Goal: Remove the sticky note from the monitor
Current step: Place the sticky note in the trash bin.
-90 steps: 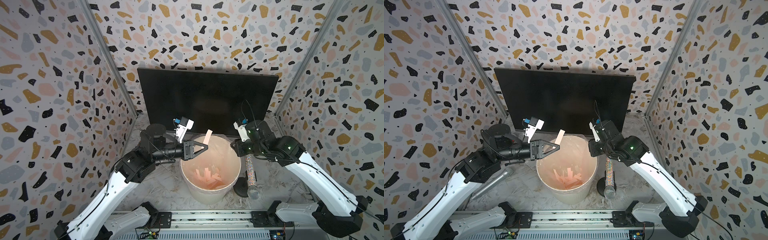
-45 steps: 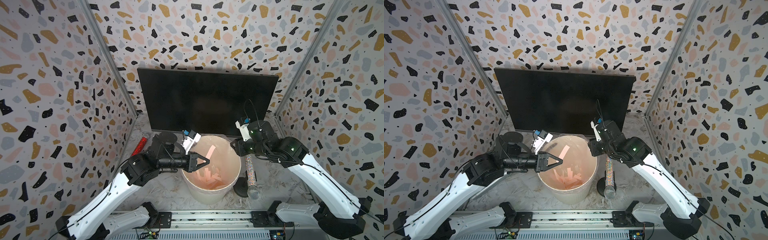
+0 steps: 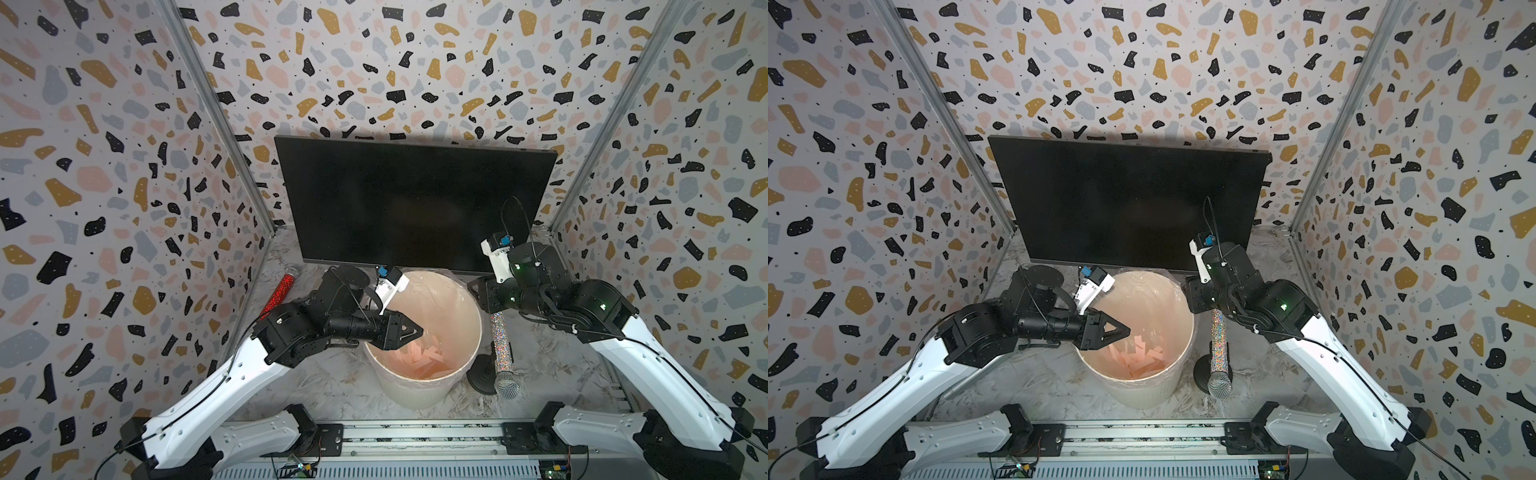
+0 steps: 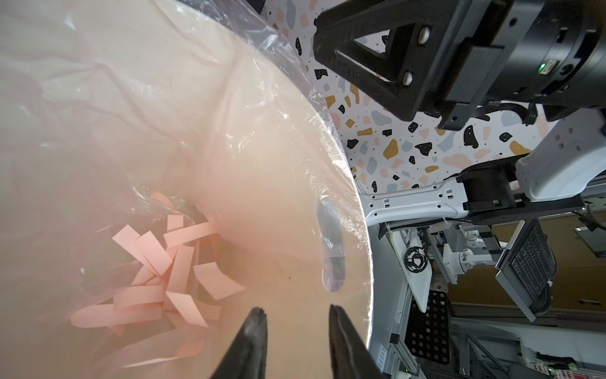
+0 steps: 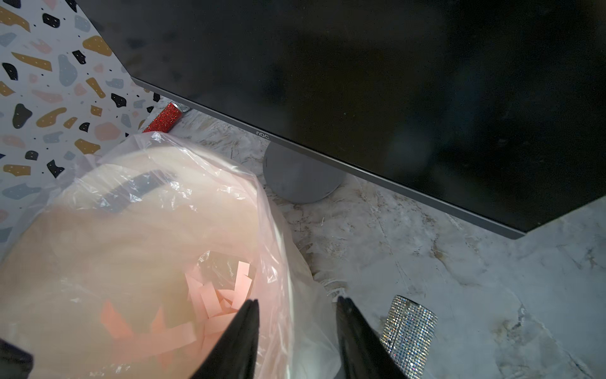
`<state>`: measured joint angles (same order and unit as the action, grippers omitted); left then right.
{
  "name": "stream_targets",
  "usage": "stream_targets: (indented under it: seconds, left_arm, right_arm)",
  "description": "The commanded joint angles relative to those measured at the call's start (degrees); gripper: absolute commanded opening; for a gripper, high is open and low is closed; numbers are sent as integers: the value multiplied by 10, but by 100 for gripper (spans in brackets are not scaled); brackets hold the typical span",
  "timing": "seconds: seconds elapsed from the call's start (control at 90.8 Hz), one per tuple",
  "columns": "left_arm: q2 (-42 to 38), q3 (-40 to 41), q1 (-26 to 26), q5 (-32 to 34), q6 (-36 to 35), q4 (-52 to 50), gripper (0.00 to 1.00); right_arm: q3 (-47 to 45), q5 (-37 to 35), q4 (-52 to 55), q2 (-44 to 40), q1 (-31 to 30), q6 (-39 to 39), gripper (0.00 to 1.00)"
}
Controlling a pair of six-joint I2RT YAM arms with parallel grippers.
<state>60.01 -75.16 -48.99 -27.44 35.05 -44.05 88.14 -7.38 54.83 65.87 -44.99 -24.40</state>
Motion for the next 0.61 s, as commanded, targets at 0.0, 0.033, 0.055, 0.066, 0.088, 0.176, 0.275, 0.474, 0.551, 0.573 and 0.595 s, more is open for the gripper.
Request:
stream_targets:
  seconds: [0.0, 0.033, 0.055, 0.066, 0.088, 0.176, 0.275, 0.474, 0.551, 0.573, 0.595]
  left_arm:
    - [1, -28, -4, 10, -11, 3, 42]
    - [0, -30, -4, 10, -11, 2, 44]
    - [0, -30, -4, 10, -11, 3, 44]
    - [0, -30, -4, 10, -11, 3, 45]
    - [0, -30, -4, 11, -11, 4, 46]
    - [-1, -34, -4, 12, -12, 4, 50]
    - [-2, -41, -4, 19, -16, 2, 54]
    - [-2, -66, -4, 44, -36, 14, 73]
    - [7, -99, -3, 58, -61, 5, 85]
    - [9, -111, -2, 66, -68, 1, 88]
    - [10, -121, -2, 75, -74, -3, 90]
  right_arm:
    - [11, -16, -2, -17, 1, 6, 45]
    - [11, -17, -2, -18, 1, 7, 45]
    - [11, -18, -2, -19, 1, 7, 46]
    - [11, -19, -2, -20, 1, 7, 46]
    - [11, -21, -2, -22, 1, 8, 46]
    - [11, -29, -2, -27, 1, 13, 47]
    - [11, -39, -2, -33, 1, 20, 51]
    - [11, -73, -3, -51, 1, 38, 61]
    - [10, -92, -3, -61, 1, 49, 67]
    - [9, -96, -3, -63, 1, 53, 69]
    - [9, -101, -3, -66, 1, 58, 71]
